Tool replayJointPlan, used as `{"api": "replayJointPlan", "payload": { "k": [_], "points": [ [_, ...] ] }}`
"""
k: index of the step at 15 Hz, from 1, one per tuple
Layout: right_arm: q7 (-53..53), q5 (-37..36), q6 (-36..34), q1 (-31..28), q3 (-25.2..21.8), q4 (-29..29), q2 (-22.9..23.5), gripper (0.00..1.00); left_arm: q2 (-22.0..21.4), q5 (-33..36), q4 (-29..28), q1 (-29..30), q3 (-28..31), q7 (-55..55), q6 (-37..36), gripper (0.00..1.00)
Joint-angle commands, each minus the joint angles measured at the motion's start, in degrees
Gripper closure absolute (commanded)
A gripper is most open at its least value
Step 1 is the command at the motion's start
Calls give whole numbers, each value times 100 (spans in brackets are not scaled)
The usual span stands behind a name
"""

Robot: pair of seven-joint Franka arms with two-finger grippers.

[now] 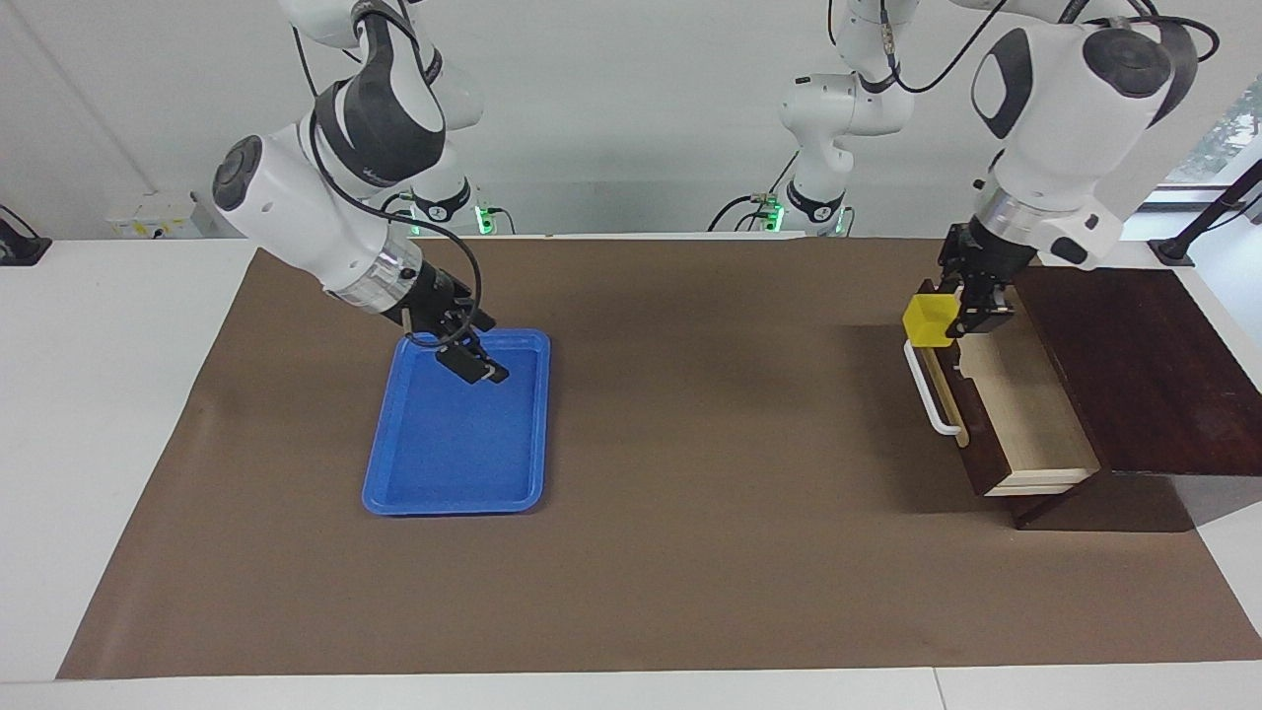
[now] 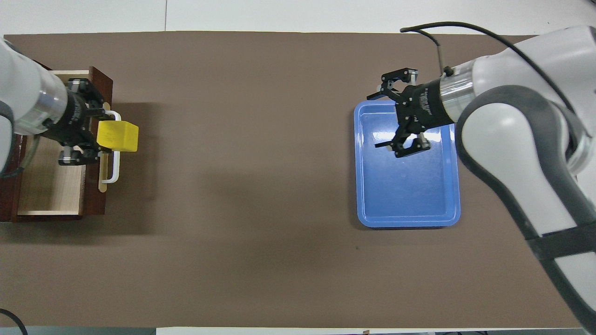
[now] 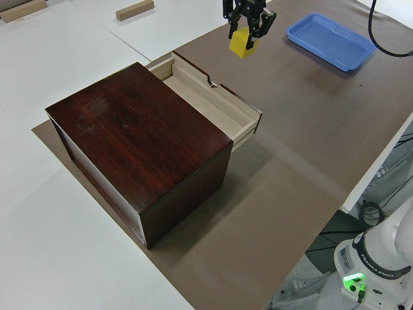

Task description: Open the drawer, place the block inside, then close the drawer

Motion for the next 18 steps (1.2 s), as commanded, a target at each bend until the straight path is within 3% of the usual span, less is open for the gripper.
{"api": "replayJointPlan", "payload": {
  "k": [1, 5, 8, 11, 14, 18],
  "points": [
    [-1797, -717, -536, -264, 56, 7, -242, 0, 83, -108, 128, 677, -85, 874, -144, 100],
    [-4240, -2140, -942, -467, 47, 7, -681, 0, 390, -109, 67, 978, -76, 1422, 198, 100],
    [-5474, -2784, -1170, -555, 82, -2, -1094, 0, 391, -109, -390, 890, -68, 1360, 646, 100],
    [-5634, -2742, -1802, -757, 117, -2, -1438, 0, 522, -83, -523, 907, -50, 1010, 1042, 100],
    [-5890, -2759, -1787, -853, 134, -195, -1491, 0, 654, -56, -558, 960, -50, 378, 1314, 100],
    [-6145, -2785, -1787, -951, 152, -222, -1456, 0, 576, -47, -1040, 951, -50, 130, 1614, 100]
  ]
}}
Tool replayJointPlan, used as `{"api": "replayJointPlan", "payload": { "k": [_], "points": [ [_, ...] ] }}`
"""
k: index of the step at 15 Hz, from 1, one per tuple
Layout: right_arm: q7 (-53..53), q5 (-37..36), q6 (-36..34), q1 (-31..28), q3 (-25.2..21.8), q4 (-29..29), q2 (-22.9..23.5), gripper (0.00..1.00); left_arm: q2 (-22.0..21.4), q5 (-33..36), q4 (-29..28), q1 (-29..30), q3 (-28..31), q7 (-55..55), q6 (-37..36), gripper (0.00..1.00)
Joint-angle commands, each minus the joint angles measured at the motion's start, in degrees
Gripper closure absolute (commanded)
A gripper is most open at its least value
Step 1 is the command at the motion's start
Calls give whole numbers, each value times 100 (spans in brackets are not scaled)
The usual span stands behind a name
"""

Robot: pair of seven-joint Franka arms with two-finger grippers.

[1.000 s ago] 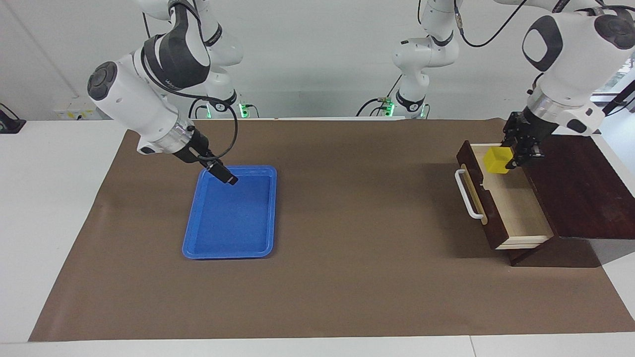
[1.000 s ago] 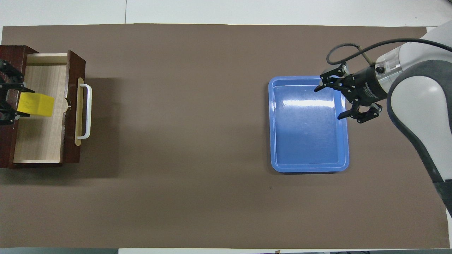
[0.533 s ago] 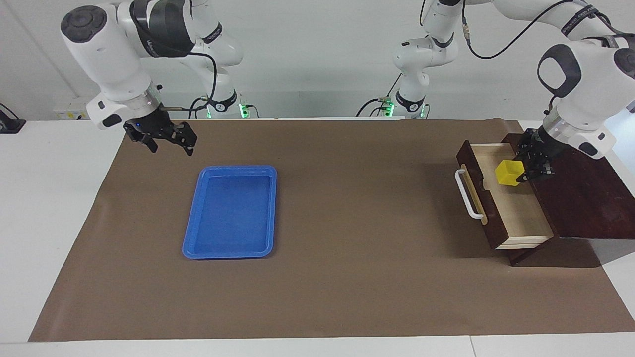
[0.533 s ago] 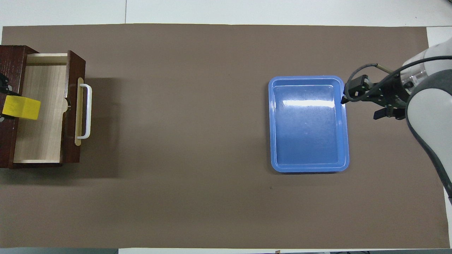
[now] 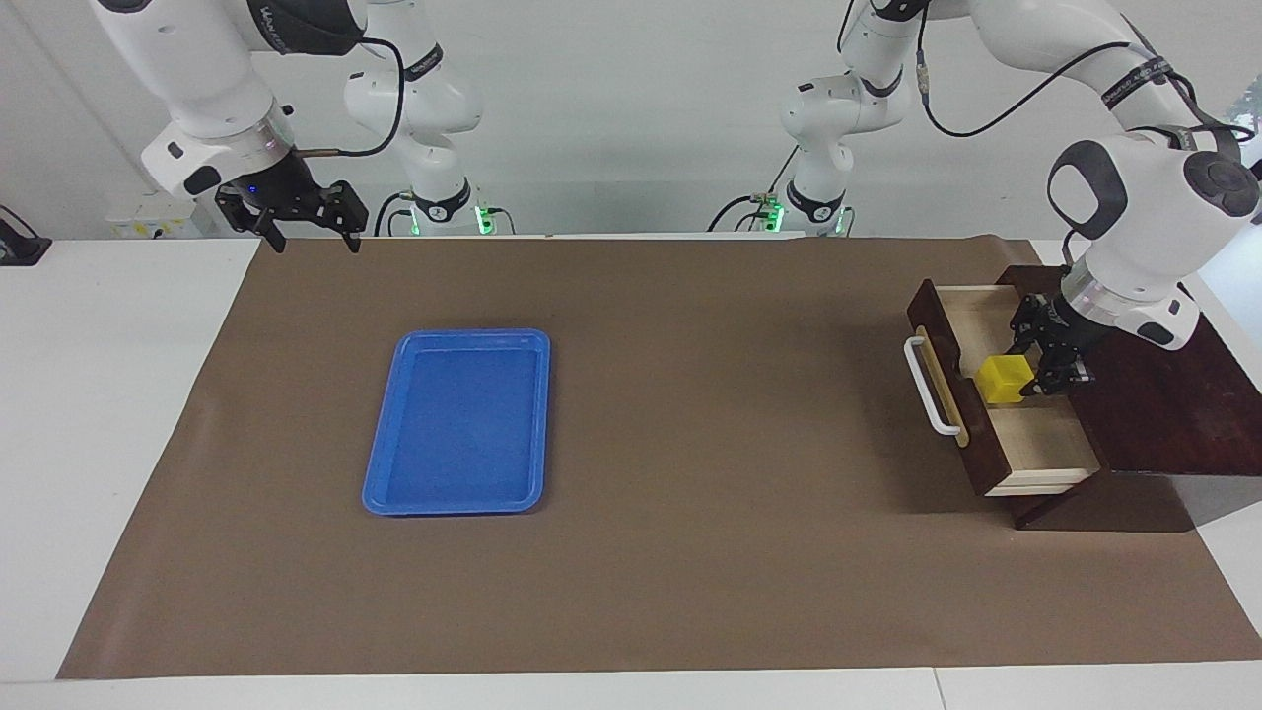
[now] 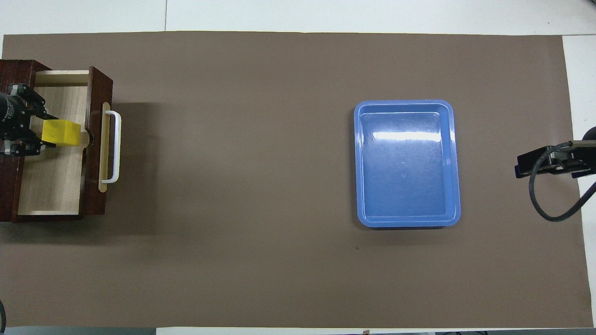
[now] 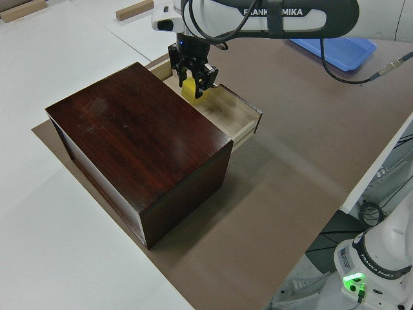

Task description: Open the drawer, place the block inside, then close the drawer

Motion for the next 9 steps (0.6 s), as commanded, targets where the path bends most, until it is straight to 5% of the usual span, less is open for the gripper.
{"api": "replayJointPlan", "payload": {
  "k": [1, 6, 8, 9],
  "points": [
    [-196, -99, 43, -196, 118, -83, -32, 0, -160, 15, -420, 8, -6, -126, 269, 100],
    [-188, -99, -123, -196, 118, 13, 20, 0, -239, 15, -570, -62, -24, -126, 270, 100],
    [-188, -126, -246, -196, 101, 136, 125, 0, -248, 15, -561, -71, -15, -143, 209, 0],
    [-188, -134, -334, -196, 101, 285, 187, 0, -239, 15, -483, -80, -32, -143, 121, 0]
  ]
}}
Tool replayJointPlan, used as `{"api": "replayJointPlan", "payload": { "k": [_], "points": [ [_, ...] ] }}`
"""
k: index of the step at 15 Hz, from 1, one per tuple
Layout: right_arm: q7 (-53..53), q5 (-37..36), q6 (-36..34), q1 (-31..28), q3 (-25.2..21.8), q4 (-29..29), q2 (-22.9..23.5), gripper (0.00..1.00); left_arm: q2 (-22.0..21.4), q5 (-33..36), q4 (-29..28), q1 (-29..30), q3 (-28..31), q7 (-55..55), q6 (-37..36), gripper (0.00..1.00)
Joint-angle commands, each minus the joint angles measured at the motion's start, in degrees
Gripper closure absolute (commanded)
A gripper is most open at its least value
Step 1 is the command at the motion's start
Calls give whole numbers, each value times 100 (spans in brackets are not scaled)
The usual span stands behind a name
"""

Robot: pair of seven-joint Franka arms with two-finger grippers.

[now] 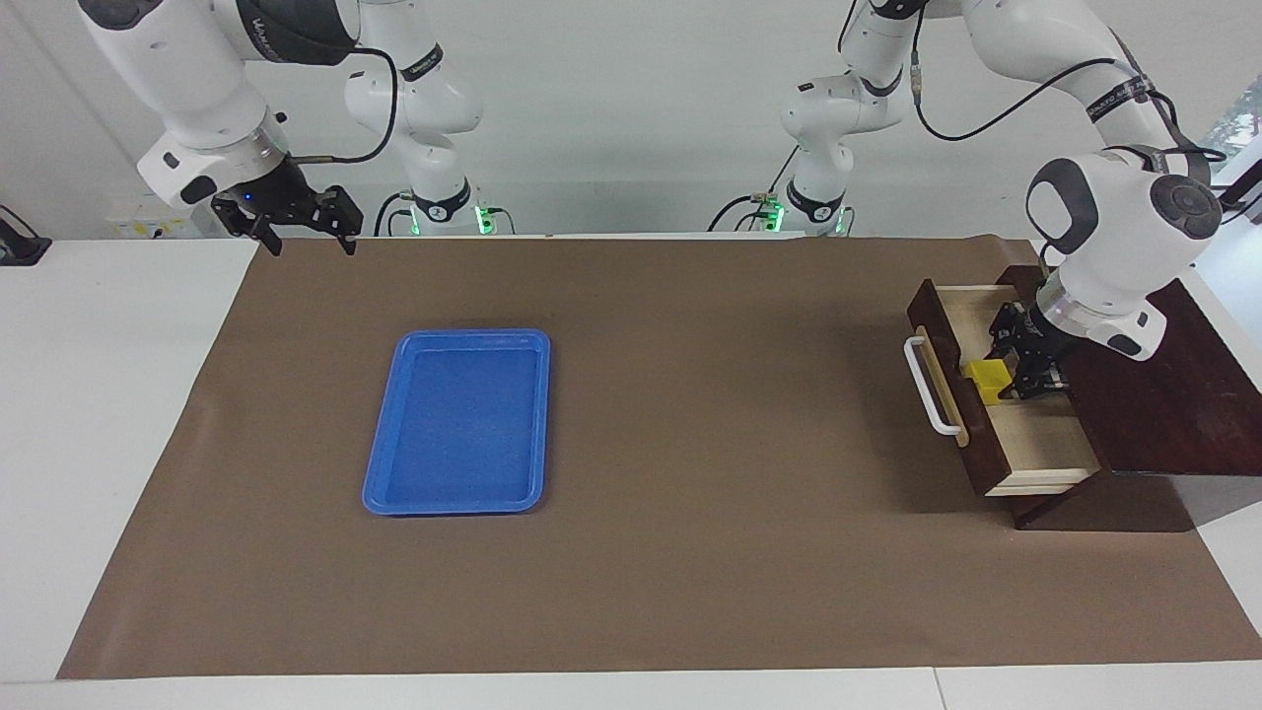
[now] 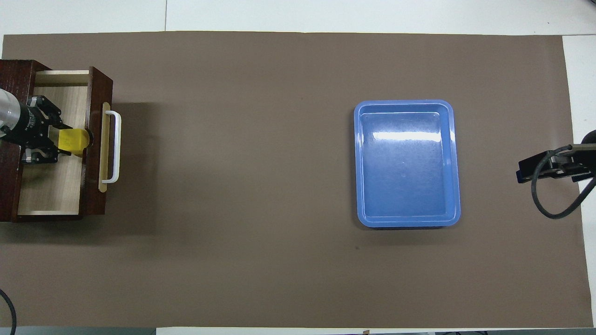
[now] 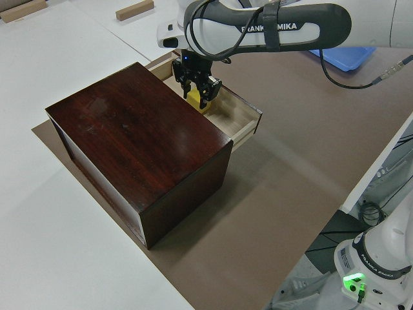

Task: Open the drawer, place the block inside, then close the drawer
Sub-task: 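Push the drawer closed with the left gripper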

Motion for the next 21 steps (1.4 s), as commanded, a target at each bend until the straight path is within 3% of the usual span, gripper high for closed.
{"api": "replayJointPlan", "payload": {
  "k": [1, 5, 7, 9, 12, 14, 17, 21],
  "points": [
    [-132, -192, -297, -135, 105, 453, 197, 0, -178, 15, -5, -137, 12, -95, -172, 0],
    [-140, -262, -255, -135, 114, 490, 189, 0, -169, -55, 988, -426, -6, -86, -945, 0],
    [-132, -359, -124, -135, 140, 463, 171, 0, -196, -30, 1122, -785, -6, -304, -1236, 0],
    [-132, -359, 0, -135, 140, 445, 162, 0, -327, 58, 790, -1112, -15, -919, -1141, 0],
    [-132, -359, -26, -135, 140, 445, 153, 0, -836, 426, -421, -1350, -15, -1105, -485, 0],
    [-123, -350, -26, -135, 140, 445, 136, 0, -969, 777, -880, -1385, -15, -1106, -123, 0],
    [-114, -350, -52, -126, 131, 445, 127, 0, -969, 1515, -1128, -1429, -24, -1062, 150, 0],
    [-105, -333, -43, -126, 131, 445, 118, 0, -969, 1780, -1198, -1298, -15, -1062, 362, 0]
  ]
}}
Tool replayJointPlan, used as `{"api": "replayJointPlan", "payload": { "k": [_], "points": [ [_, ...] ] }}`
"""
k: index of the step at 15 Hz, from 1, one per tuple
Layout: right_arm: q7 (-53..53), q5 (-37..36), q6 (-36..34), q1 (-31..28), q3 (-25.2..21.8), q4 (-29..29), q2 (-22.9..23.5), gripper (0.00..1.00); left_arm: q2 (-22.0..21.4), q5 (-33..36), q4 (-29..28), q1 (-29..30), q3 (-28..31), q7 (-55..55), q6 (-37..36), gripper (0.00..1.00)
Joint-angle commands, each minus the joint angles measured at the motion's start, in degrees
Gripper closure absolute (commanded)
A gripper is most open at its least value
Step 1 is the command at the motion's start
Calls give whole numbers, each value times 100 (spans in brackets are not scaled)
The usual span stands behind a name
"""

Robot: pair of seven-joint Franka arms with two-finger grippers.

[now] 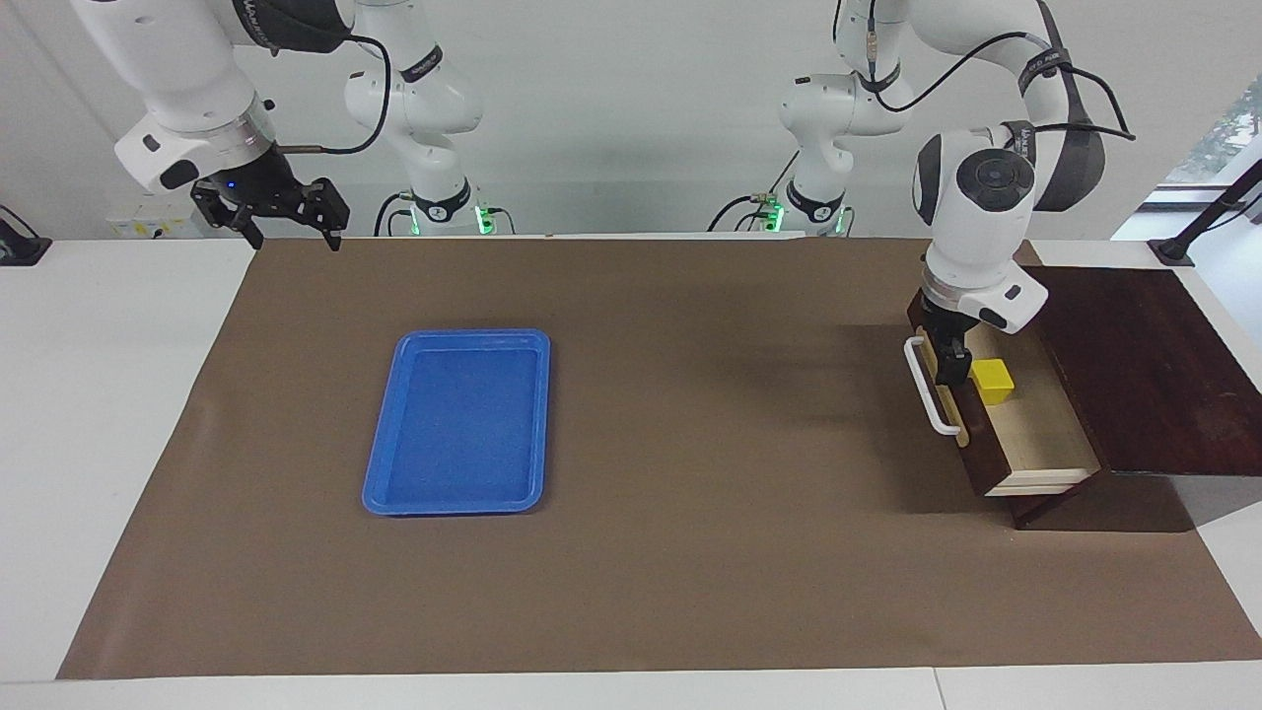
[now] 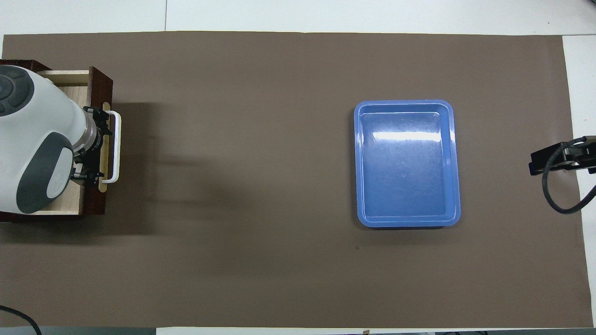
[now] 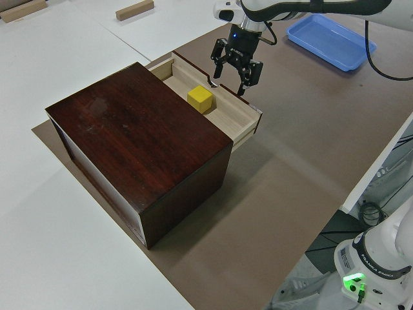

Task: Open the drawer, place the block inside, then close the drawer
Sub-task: 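Push the drawer closed with the left gripper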

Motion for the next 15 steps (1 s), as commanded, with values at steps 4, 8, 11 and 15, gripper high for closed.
{"api": "replayJointPlan", "payload": {
  "k": [4, 8, 11, 15],
  "points": [
    [-96, -24, 8, -123, 99, 62, 15, 0, -212, 477, -306, 264, 64, 84, 390, 0],
    [-79, -7, 34, -123, 99, 62, 15, 0, -194, 714, -315, 712, 64, 444, 592, 0],
    [-44, 72, 61, -123, 99, 71, 24, 0, -186, 724, -315, 1046, 64, 813, 715, 0],
    [18, 169, 140, -123, 90, 53, 15, 0, -159, 724, -271, 1161, 64, 928, 716, 0]
  ]
}}
